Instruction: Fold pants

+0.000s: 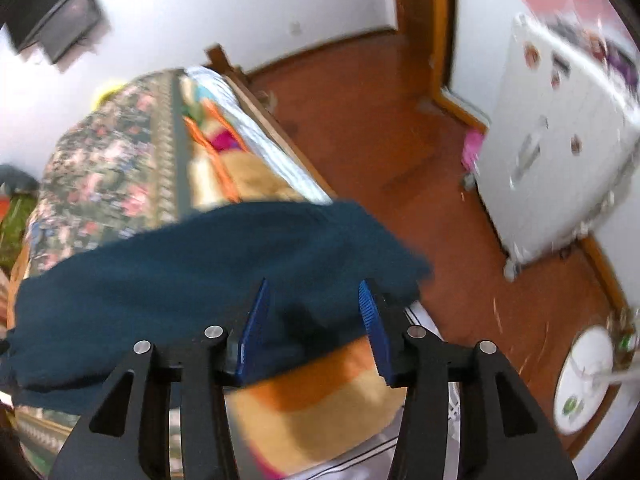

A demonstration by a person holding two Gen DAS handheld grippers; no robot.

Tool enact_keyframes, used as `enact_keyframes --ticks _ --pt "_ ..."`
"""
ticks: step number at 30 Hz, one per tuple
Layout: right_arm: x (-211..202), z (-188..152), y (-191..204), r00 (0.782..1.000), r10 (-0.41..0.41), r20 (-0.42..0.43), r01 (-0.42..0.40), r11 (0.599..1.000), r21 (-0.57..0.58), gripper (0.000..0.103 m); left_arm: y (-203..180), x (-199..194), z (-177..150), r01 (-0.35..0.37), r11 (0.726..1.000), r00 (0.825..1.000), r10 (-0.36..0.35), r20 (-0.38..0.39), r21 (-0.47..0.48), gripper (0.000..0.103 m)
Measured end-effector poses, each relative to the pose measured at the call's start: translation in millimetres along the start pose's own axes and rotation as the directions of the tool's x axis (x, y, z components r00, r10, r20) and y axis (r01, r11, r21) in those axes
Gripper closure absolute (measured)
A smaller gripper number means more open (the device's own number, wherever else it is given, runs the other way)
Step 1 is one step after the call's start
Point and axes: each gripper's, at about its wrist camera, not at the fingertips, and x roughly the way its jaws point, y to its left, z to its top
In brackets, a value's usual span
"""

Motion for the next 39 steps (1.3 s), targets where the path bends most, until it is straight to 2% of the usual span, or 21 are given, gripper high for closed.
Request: enact_keyframes --ticks 3,5,9,13,15,20,25,29,32,35,37,38,39 --pt "-26 10 36 0.997 0.034 0.073 -0.027 0.995 -0.091 0.049 31 -20 7 -0.020 0.999 0.998 0.022 0.051 -0.036 0.015" --pt "-41 16 75 0.990 0.080 0.113 -0.061 0.985 -0.162 0.049 60 -34 13 -0.048 0.996 0.995 0.054 0.085 -0.072 0.015" --pt "-55 23 149 0.974 0.182 0.137 -0.136 0.946 -0.294 0.049 132 -55 21 -0.117 0.977 0.981 0.142 0.132 -0.179 0.014" --pt "-59 23 230 0.950 0.288 0.120 -0.207 0.871 -0.445 0.046 195 -62 21 -0.149 0.952 0.973 0.190 0.135 -0.267 0.012" --pt "-56 21 261 0.941 0.320 0.107 -0.229 0.839 -0.493 0.038 227 -57 18 -0.151 0.942 0.975 0.192 0.112 -0.300 0.012" --pt "-26 7 360 0.912 0.410 0.007 -0.324 0.731 -0.600 0.038 272 -33 9 -0.179 0.939 0.980 0.196 0.030 -0.293 0.012" --pt "12 -19 442 0.893 0.432 -0.128 -0.396 0.617 -0.680 0.038 304 6 -6 -0.117 0.933 0.993 0.105 -0.051 -0.341 0.012" --pt "53 -43 498 0.888 0.403 -0.221 -0.428 0.546 -0.720 0.038 319 51 -18 -0.068 0.908 0.989 0.005 -0.151 -0.414 0.014" --pt "84 -55 522 0.878 0.380 -0.293 -0.466 0.534 -0.705 0.038 315 70 -28 -0.046 0.908 0.983 -0.033 -0.179 -0.417 0.024" --pt "106 -60 536 0.871 0.348 -0.347 -0.489 0.532 -0.692 0.039 308 78 -37 -0.016 0.911 0.979 -0.069 -0.190 -0.412 0.024" --pt "118 -62 539 0.859 0.329 -0.392 -0.512 0.536 -0.671 0.050 302 77 -44 0.029 0.913 0.978 -0.110 -0.175 -0.408 0.024" --pt "123 -64 539 0.845 0.336 -0.415 -0.534 0.528 -0.660 0.059 300 77 -45 0.040 0.914 0.978 -0.118 -0.172 -0.403 0.026" --pt "123 -66 540 0.849 0.330 -0.412 -0.528 0.517 -0.674 0.063 294 75 -48 0.054 0.919 0.978 -0.128 -0.167 -0.390 0.028"
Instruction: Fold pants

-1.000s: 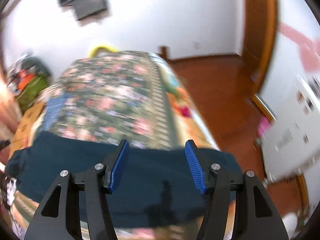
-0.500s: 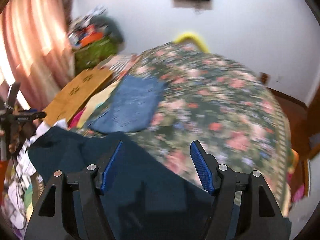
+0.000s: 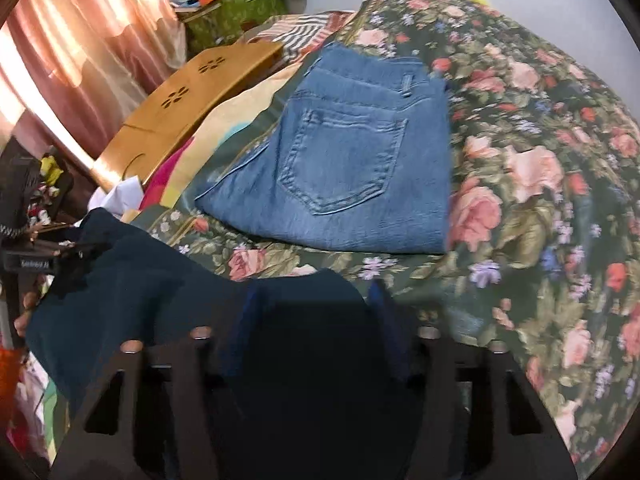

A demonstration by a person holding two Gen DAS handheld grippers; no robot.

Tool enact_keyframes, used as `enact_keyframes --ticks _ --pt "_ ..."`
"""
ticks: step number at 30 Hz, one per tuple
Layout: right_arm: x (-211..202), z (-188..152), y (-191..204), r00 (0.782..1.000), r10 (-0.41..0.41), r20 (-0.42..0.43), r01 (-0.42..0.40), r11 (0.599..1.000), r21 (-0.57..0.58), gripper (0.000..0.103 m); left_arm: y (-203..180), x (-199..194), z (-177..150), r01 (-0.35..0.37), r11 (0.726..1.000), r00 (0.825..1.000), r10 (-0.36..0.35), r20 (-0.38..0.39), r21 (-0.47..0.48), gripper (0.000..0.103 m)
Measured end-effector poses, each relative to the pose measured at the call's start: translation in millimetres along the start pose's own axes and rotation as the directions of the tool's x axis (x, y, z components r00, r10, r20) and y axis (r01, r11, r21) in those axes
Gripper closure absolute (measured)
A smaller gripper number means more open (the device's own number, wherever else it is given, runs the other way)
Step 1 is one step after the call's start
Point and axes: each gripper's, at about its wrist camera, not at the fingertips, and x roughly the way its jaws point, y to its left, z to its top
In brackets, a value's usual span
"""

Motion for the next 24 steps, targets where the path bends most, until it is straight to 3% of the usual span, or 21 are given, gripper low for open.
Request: enact_keyframes --ticks 1,3,4,5,7,11,15,19,21,22,24 --pt "-1 -1 3 1.000 -0.007 -0.003 0.007 1.000 -0.026 0.066 -4 1 -4 0.007 1.000 1.000 -0.007 0.001 0.013 0.038" --pt "-3 -2 9 1.000 -0.012 -0.006 0.011 0.998 -0.068 0.074 -11 -2 -11 -0.028 0.999 0.999 0.027 0.032 0.044 0.046" --pt "-5 -2 10 1.000 -0.017 -0.003 0.016 0.997 -0.082 0.076 -16 -5 -13 -0.056 0.996 0.997 0.052 0.056 0.065 0.055" --pt "-7 -3 12 1.000 -0.020 0.006 0.021 0.995 -0.098 0.081 -21 -8 -14 -0.094 0.992 0.993 0.087 0.084 0.085 0.074" --pt "-12 -5 14 0.999 -0.035 0.035 0.039 0.991 -0.125 0.086 -28 -16 -14 -0.161 0.981 0.981 0.147 0.125 0.111 0.077" --pt "-26 -4 21 0.985 -0.120 0.121 0.141 0.973 -0.182 0.089 -23 -36 1 -0.219 0.968 0.957 0.190 0.219 0.118 0.077" --pt "-30 4 18 0.974 -0.171 0.149 0.193 0.969 -0.153 0.089 -14 -38 21 -0.158 0.984 0.969 0.138 0.205 0.084 0.075" --pt "-18 4 16 0.980 -0.190 0.058 0.196 0.972 -0.131 0.081 -25 -21 21 -0.236 0.965 0.966 0.220 0.137 0.113 0.060" --pt "-30 2 16 0.982 -0.184 0.052 0.189 0.976 -0.113 0.080 -27 -26 12 -0.218 0.969 0.971 0.203 0.125 0.120 0.055" --pt "-38 -1 18 0.982 -0.181 0.060 0.187 0.976 -0.115 0.078 -26 -31 6 -0.200 0.972 0.975 0.184 0.126 0.126 0.047" --pt "-54 -7 20 0.983 -0.169 0.069 0.176 0.978 -0.112 0.065 -25 -44 -6 -0.196 0.973 0.973 0.177 0.146 0.125 0.035"
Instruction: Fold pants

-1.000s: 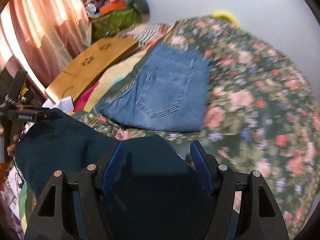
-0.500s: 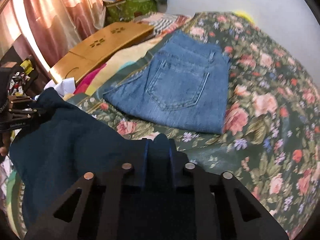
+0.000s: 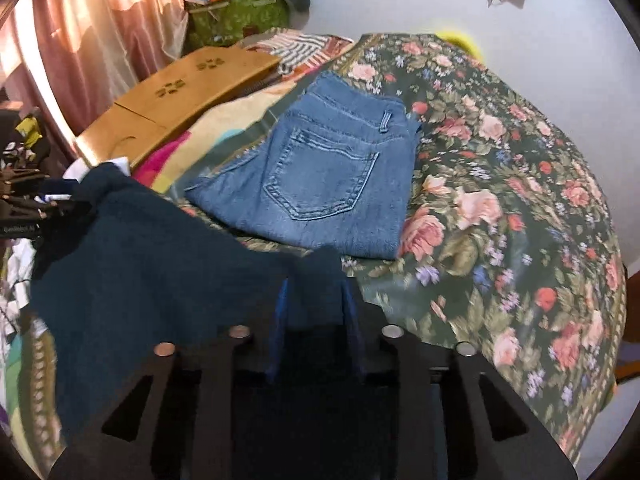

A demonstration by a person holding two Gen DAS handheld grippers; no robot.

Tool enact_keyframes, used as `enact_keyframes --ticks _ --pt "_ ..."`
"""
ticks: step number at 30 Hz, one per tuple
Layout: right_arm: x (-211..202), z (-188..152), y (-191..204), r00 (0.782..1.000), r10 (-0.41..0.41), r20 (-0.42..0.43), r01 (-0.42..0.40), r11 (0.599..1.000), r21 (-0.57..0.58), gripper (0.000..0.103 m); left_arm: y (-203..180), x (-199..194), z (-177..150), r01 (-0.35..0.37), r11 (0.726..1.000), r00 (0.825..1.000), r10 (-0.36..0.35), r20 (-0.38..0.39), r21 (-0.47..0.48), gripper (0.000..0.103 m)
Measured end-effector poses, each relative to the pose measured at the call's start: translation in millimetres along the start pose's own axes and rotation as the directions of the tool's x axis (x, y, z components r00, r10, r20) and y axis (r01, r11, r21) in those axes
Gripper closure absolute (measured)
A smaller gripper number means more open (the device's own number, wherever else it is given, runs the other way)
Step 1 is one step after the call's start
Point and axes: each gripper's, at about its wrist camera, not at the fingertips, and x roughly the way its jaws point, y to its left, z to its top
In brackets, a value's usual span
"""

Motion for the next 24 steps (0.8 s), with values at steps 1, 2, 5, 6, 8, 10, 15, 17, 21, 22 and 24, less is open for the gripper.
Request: enact_keyframes --ticks 1,2,5,6,8,10,15,17,21,22,24 --pt "-12 -3 0 1.000 0.016 0.010 -0.016 1.000 0.006 0.063 1 -6 -5 -0.004 1.000 1.000 0.004 0.009 -0.004 0.032" --pt "-20 -7 1 1.000 0.023 0.019 -0.023 1.000 0.009 0.063 2 -11 -10 -0.006 1.000 1.000 0.006 0.014 -0.008 0.032" --pt "-53 -19 10 0.997 0.033 0.064 -0.033 0.999 0.008 0.063 12 -28 -27 0.010 0.999 1.000 -0.010 0.015 -0.050 0.031" --pt "-64 -25 16 0.996 0.050 0.076 -0.051 0.999 0.005 0.063 16 -32 -34 0.015 0.998 1.000 -0.014 0.012 -0.067 0.031" --pt "-79 -35 29 0.993 0.074 0.092 -0.074 0.997 -0.001 0.061 21 -38 -48 0.031 0.995 1.000 -0.031 0.007 -0.098 0.031" --pt "-85 -45 45 0.991 0.093 0.094 -0.092 0.996 -0.013 0.057 20 -42 -64 0.051 0.993 0.999 -0.051 0.001 -0.104 0.031" --pt "-79 -71 82 0.986 0.158 0.057 -0.155 0.987 -0.044 0.056 4 -39 -98 0.132 0.985 0.989 -0.138 -0.054 -0.107 0.031" --pt "-67 -82 96 0.985 0.171 0.023 -0.169 0.984 -0.053 0.056 -2 -38 -107 0.175 0.977 0.981 -0.183 -0.066 -0.120 0.031" --pt "-46 -92 107 0.985 0.167 -0.038 -0.169 0.983 -0.070 0.056 -19 -30 -111 0.240 0.962 0.965 -0.251 -0.074 -0.130 0.031" --pt "-39 -94 108 0.986 0.157 -0.048 -0.160 0.984 -0.079 0.056 -21 -28 -110 0.250 0.959 0.963 -0.261 -0.074 -0.134 0.031" --pt "-34 -96 111 0.991 0.129 -0.042 -0.132 0.987 -0.094 0.055 -26 -24 -104 0.272 0.950 0.956 -0.285 -0.072 -0.154 0.031"
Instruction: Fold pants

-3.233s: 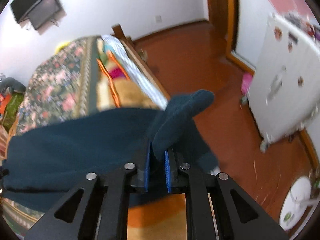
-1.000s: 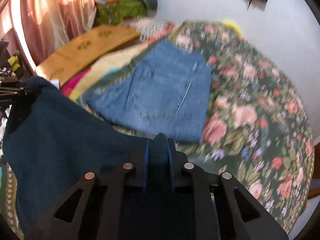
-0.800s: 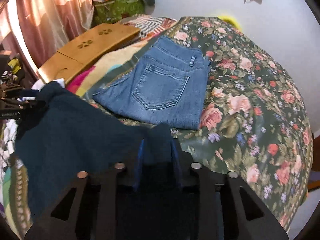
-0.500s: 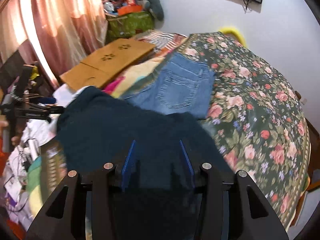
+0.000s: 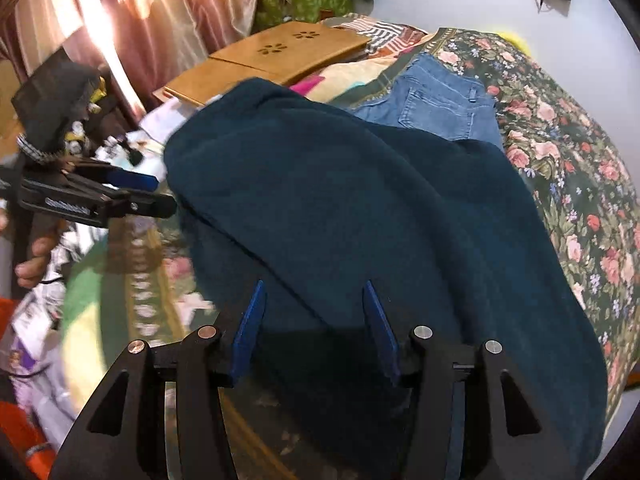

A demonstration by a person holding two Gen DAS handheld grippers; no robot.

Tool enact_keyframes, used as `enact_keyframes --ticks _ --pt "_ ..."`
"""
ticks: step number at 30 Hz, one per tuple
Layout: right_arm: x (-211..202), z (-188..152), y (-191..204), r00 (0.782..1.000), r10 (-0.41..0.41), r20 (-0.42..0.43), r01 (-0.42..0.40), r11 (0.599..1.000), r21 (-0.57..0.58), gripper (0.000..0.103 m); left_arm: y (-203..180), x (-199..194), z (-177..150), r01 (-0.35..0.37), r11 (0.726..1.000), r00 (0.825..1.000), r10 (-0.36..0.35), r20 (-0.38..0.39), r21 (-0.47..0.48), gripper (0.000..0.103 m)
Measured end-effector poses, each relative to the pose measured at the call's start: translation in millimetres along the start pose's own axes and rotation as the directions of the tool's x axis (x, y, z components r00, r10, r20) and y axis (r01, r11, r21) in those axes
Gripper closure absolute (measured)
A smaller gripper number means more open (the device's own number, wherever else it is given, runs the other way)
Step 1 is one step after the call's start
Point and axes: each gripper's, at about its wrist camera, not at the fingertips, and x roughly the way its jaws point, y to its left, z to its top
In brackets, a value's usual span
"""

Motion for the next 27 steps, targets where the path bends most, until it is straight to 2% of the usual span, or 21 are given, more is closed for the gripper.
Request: enact_keyframes --ticks 4,6,7,8,9,10,11,14,18,22,27 --pt "2 2 1 1.000 -0.005 0.011 0.005 1.000 -0.011 0.058 -5 6 12 0.032 0.999 0.999 -0.032 0.012 -0.019 0.031" --pt "2 2 1 1.000 -0.013 0.023 0.013 1.000 -0.012 0.073 -4 10 18 0.017 0.999 1.000 -0.016 0.020 -0.029 0.034" --pt "2 2 1 1.000 -0.006 0.030 0.006 1.000 -0.010 0.077 -4 11 20 -0.002 1.000 1.000 0.003 0.024 -0.027 0.045" --pt "0 2 -1 0.999 0.008 0.038 -0.008 1.000 -0.001 0.086 -6 13 21 -0.023 1.000 0.999 0.023 0.022 -0.015 0.057" --pt "-2 2 -1 0.999 0.013 0.044 -0.013 1.000 0.007 0.091 -8 13 21 -0.014 1.000 1.000 0.014 0.021 -0.001 0.063" --pt "-4 3 0 0.998 0.025 0.050 -0.027 0.999 0.024 0.093 -10 10 21 0.006 1.000 1.000 -0.007 0.024 0.020 0.079" --pt "-7 3 0 0.998 0.041 0.053 -0.043 0.998 0.040 0.094 -14 6 19 -0.005 0.999 0.999 0.003 0.040 0.050 0.081" --pt "-20 6 3 0.993 0.085 0.085 -0.091 0.993 0.069 0.095 -32 -17 13 -0.122 0.981 0.983 0.100 0.152 0.148 0.083" --pt "-31 9 13 0.988 0.119 0.100 -0.126 0.989 0.074 0.095 -25 -31 12 -0.149 0.980 0.976 0.123 0.178 0.136 0.085" --pt "-25 0 17 0.988 0.136 0.076 -0.142 0.986 0.084 0.095 -5 -22 6 -0.148 0.985 0.982 0.135 0.134 0.087 0.085" --pt "-8 -10 17 0.987 0.154 0.037 -0.157 0.980 0.122 0.090 7 12 -11 -0.139 0.988 0.990 0.138 0.021 0.062 0.085"
